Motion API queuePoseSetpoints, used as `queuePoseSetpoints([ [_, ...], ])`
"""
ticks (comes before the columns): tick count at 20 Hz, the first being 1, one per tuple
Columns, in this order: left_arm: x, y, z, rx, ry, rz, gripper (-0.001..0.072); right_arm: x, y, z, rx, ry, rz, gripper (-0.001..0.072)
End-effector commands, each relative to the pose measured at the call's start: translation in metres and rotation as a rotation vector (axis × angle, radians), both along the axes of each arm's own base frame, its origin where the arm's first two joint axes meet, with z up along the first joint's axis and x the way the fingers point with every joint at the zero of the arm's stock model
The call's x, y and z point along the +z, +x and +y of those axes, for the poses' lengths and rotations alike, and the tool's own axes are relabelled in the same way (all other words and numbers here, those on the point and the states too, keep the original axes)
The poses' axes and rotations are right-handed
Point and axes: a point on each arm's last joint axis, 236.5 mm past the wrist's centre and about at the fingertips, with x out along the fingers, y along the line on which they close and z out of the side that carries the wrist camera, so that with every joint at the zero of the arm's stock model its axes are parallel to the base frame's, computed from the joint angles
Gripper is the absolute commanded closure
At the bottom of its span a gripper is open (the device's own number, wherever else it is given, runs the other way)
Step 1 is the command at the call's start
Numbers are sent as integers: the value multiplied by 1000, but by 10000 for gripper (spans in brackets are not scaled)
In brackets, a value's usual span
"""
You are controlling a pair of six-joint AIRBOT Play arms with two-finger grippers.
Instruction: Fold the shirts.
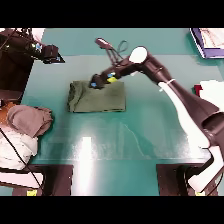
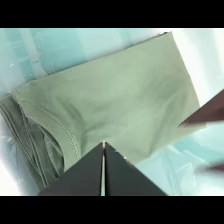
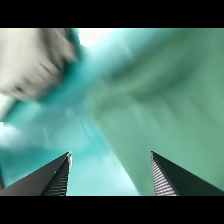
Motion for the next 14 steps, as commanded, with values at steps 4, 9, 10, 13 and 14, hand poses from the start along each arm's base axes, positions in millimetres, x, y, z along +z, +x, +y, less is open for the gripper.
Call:
queuePoseSetpoints([
  [4, -3, -2, 0, -4, -1, 15, 684, -83, 15, -153, -389, -112, 239, 133],
  [9, -2, -1, -1, -2, -6, 9, 684, -127, 10, -160, -518, 28, 495, 106],
  [10, -2, -1, -1, -2, -5, 9, 684, -131, 10, -151, -502, 45, 503, 106],
  [13, -2, -1, -1, -2, -5, 9, 684, -135, 14, -116, -433, 59, 492, 107],
  [14, -2, -1, -1, -2, -5, 10, 684, -134, 18, -102, -414, 74, 489, 107],
])
